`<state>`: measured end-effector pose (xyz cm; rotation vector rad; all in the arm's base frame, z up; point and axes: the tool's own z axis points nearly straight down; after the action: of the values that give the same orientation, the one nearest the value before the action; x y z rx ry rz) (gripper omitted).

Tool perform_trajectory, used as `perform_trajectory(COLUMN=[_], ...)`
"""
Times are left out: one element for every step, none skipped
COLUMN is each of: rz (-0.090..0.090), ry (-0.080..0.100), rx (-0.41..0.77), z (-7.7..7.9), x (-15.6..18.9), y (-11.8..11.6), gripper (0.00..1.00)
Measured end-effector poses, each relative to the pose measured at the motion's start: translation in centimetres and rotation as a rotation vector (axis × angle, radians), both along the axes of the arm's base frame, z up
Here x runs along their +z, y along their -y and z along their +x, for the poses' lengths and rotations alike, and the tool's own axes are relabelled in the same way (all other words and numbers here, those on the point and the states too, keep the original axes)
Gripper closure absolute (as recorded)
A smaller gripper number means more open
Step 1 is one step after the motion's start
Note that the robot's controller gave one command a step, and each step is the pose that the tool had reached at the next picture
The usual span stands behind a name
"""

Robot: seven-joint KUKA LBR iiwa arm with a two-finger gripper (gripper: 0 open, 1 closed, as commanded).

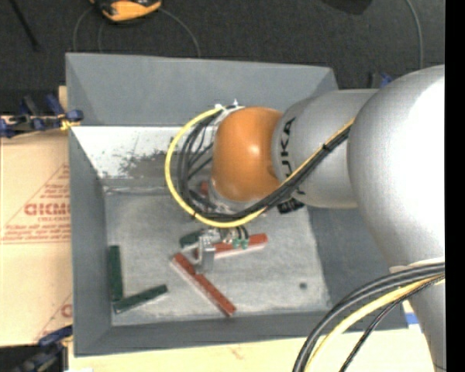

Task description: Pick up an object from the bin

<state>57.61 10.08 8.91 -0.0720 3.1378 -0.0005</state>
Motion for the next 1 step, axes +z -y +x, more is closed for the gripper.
perform_trajectory(rz=[0.004], ry=[0.003], rx=[-0.136], z=[0.41], x=[-1.50], y=[2.33], gripper=[1.00])
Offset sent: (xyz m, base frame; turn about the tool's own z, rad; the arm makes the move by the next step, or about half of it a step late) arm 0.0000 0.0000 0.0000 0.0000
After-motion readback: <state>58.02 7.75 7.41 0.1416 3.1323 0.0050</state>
